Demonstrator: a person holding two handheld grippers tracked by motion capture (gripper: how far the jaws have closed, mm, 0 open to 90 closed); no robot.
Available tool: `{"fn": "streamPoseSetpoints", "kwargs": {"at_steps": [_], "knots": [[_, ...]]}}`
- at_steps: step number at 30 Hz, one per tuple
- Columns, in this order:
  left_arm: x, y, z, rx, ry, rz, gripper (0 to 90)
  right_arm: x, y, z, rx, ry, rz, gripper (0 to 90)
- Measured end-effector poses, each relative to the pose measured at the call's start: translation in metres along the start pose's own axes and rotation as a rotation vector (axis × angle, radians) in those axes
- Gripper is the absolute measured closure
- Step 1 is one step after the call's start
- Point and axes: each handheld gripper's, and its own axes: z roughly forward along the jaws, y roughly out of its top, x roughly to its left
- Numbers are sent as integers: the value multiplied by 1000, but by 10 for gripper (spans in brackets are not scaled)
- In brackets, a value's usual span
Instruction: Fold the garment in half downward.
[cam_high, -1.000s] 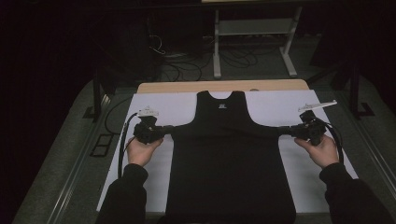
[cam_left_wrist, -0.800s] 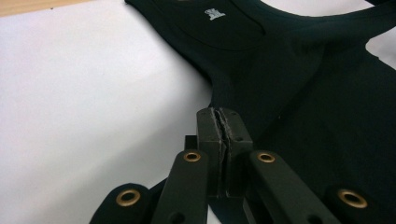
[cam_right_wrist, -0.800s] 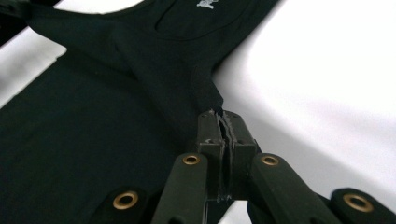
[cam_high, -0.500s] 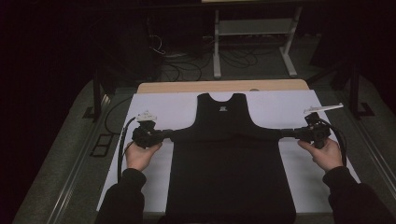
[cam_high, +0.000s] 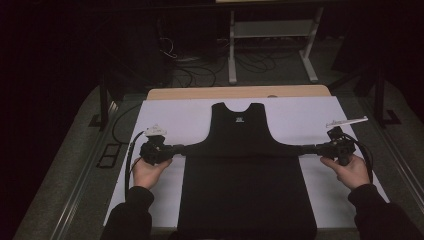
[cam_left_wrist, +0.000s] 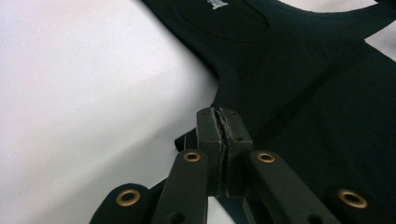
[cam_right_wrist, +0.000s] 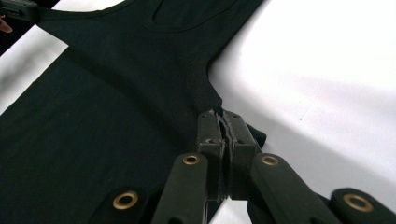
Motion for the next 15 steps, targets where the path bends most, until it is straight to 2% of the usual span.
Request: {"fn": "streamPoseSetpoints", "kwargs": {"at_steps": [15], "knots": [[-4,-13,-6,5,-15,-6,874,-1,-16,4,35,13,37,858]]}}
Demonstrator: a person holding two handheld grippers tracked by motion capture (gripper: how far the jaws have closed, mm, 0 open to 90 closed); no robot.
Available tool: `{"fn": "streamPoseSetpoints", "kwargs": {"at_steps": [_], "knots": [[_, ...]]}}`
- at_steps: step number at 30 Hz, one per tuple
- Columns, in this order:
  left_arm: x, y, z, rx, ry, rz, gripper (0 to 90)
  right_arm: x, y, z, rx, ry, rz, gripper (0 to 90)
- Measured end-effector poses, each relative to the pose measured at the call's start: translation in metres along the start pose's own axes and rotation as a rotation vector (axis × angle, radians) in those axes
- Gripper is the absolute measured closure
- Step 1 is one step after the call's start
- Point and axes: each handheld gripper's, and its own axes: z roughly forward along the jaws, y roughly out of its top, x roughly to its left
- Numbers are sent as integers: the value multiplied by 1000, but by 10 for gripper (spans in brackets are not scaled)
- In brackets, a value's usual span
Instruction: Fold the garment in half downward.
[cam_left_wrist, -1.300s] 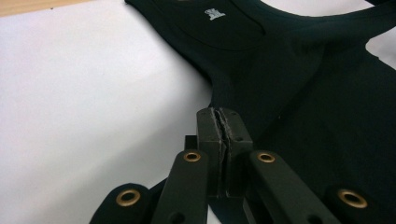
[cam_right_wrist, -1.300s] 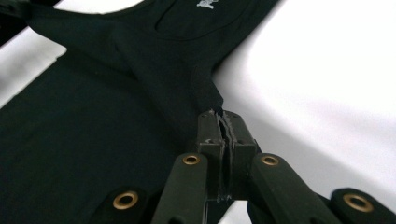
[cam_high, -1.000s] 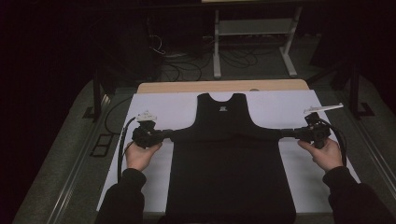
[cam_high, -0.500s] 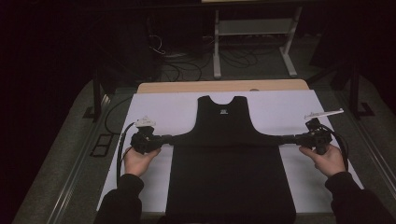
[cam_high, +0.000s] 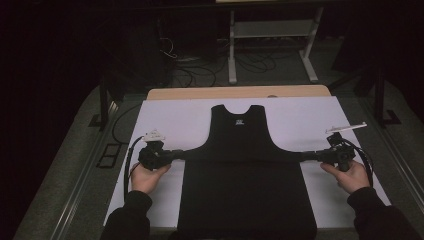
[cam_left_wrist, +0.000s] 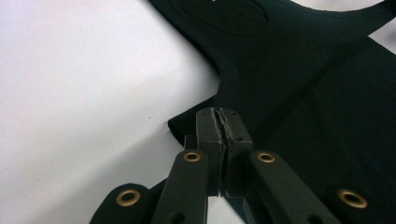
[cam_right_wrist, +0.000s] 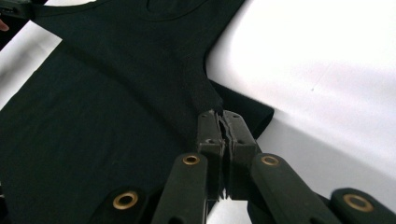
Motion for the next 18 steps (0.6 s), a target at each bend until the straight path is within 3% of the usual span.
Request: {"fn": "streamPoseSetpoints", "kwargs": {"at_steps": [18], "knots": [[-11,-13,-4,36,-26,3,874,2,-10,7,65,21,27,857]]}}
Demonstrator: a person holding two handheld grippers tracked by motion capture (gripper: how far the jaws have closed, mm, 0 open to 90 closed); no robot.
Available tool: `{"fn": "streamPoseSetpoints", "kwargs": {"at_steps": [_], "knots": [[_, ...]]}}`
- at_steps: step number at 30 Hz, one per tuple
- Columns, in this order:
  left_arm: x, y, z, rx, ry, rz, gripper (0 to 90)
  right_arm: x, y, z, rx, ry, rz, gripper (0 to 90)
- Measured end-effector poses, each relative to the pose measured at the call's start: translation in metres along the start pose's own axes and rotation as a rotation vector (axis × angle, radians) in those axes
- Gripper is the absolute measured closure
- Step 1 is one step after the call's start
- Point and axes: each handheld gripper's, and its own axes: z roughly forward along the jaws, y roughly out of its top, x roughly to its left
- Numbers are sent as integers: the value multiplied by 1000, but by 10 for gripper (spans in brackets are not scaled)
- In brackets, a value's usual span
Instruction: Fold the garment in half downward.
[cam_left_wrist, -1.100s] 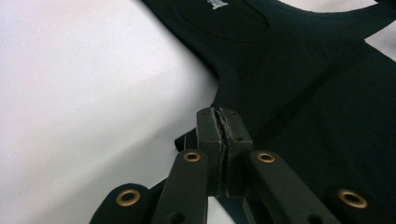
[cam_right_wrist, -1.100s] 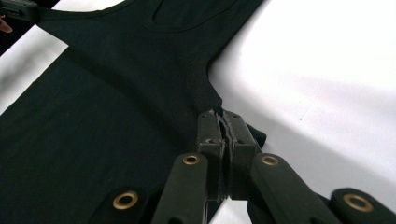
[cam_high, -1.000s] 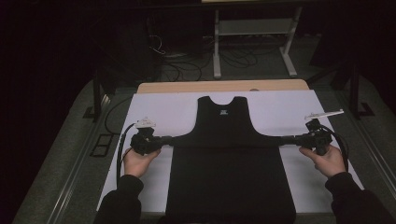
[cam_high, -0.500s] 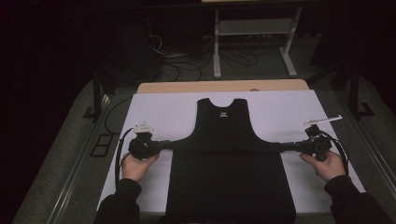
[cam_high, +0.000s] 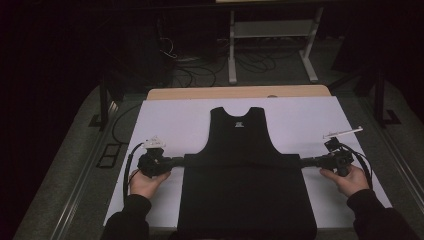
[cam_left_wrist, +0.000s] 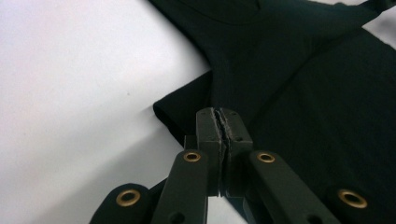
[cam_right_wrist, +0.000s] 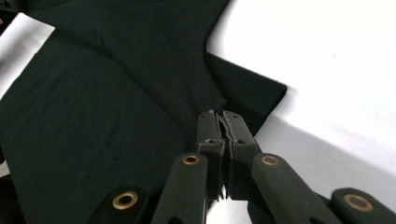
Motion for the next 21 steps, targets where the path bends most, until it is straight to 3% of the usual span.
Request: {"fn": "streamPoseSetpoints", "kwargs": {"at_steps": [21], "knots": [[-2,-10,1,50,-21,-11,873,0,-9,1,32,28,31,856]]}}
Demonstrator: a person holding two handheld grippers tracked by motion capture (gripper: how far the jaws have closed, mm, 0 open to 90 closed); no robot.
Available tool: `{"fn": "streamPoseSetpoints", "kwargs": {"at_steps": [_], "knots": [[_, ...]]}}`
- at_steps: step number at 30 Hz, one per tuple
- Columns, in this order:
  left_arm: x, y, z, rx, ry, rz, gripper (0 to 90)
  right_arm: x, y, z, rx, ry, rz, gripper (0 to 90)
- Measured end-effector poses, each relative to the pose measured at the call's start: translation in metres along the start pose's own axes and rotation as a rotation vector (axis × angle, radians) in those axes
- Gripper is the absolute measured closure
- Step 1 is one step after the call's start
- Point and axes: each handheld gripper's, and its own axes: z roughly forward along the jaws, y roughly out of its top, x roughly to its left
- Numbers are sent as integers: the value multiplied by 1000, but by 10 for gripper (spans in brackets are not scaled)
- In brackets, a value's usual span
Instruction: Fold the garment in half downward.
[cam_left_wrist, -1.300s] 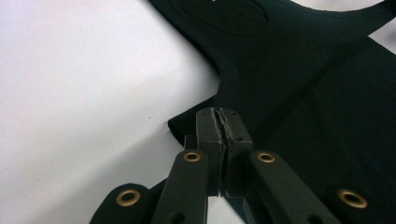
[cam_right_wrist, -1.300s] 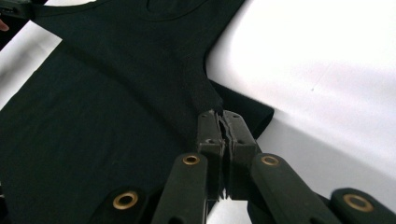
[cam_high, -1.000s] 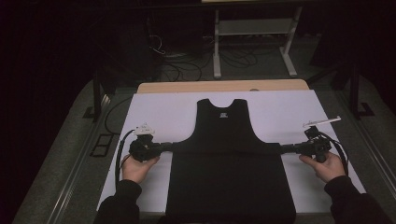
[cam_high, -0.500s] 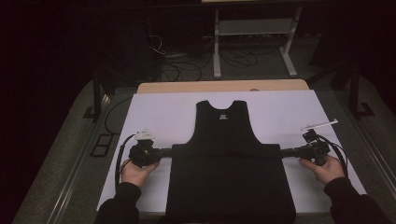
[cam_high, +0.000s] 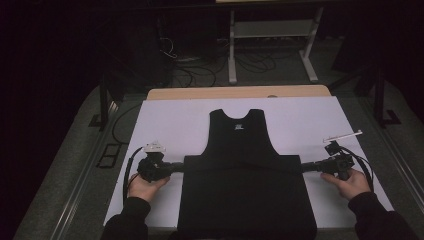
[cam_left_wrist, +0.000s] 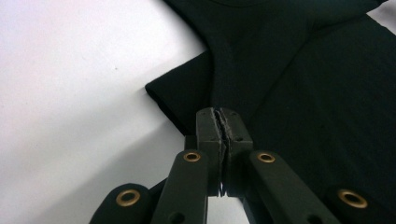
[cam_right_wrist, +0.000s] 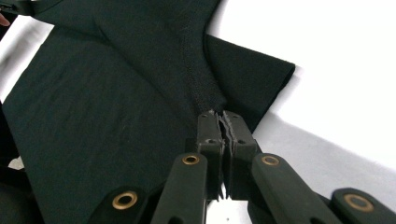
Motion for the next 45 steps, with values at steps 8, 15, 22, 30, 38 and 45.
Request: {"fn": "streamPoseSetpoints", "kwargs": {"at_steps": [8,15,22,30,38,45], "knots": [[1,-4,4,35,-11,-14,873,0,-3,1,16,8,9,856],[1,-5,5,52,-13,-11,873,-2,-5,3,37,11,23,856],[1,-6,6,66,-9,-11,873,-4,-7,2,51,3,29,856],[2,-7,5,69,-5,-15,873,-3,-10,-2,53,17,38,860],[2,-9,6,89,1,-16,873,-2,-14,-3,76,23,58,864],[1,-10,7,98,-2,-22,872,-3,-18,-4,109,36,85,864]]}}
